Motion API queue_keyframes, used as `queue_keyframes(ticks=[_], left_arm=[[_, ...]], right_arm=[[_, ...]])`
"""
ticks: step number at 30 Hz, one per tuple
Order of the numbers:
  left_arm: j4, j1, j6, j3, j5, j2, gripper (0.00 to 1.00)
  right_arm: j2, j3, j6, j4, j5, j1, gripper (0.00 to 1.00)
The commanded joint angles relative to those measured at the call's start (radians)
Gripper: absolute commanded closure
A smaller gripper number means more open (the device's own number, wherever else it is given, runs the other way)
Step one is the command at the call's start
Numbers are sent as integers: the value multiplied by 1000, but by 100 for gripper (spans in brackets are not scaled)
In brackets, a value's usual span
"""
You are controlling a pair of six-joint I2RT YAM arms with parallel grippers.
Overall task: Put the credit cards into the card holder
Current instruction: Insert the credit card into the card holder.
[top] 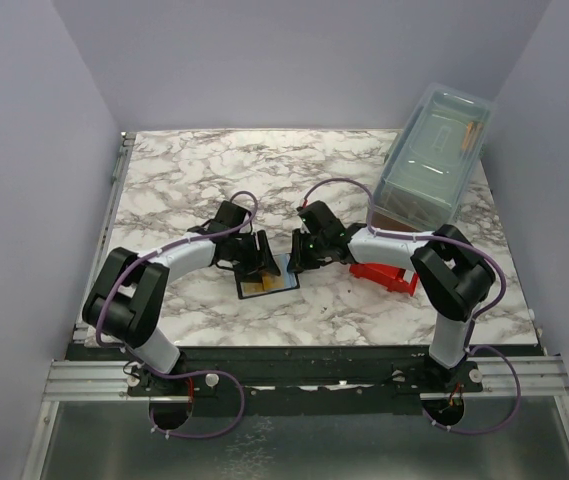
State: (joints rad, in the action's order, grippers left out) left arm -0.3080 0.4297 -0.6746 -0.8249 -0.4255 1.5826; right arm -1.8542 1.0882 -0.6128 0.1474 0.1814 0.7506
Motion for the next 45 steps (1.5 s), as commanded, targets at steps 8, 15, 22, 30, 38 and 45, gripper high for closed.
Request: queue_keyframes(ticks=[8,15,22,30,38,45], left_arm=[[18,37,-13,1,-32,18,39],[-23,8,6,55,-17,-40,38],[40,15,-33,13,-59,21,41],[-5,27,17,24,-49,-30,38],[-54,-51,27,57,-52,-98,36],[28,-26,-9,8,-92,-18,38]], right_arm=[[35,-41,-21,-26,25,-8,79],[61,-43,-25,-21,29,-10,78],[36,-42,-35,-43,51,-11,76],[48,-68,-48,-71,66,-13,75],[60,-60,-46,-65,73,-16,73],[39,-61,-54,-79,85,-17,71]])
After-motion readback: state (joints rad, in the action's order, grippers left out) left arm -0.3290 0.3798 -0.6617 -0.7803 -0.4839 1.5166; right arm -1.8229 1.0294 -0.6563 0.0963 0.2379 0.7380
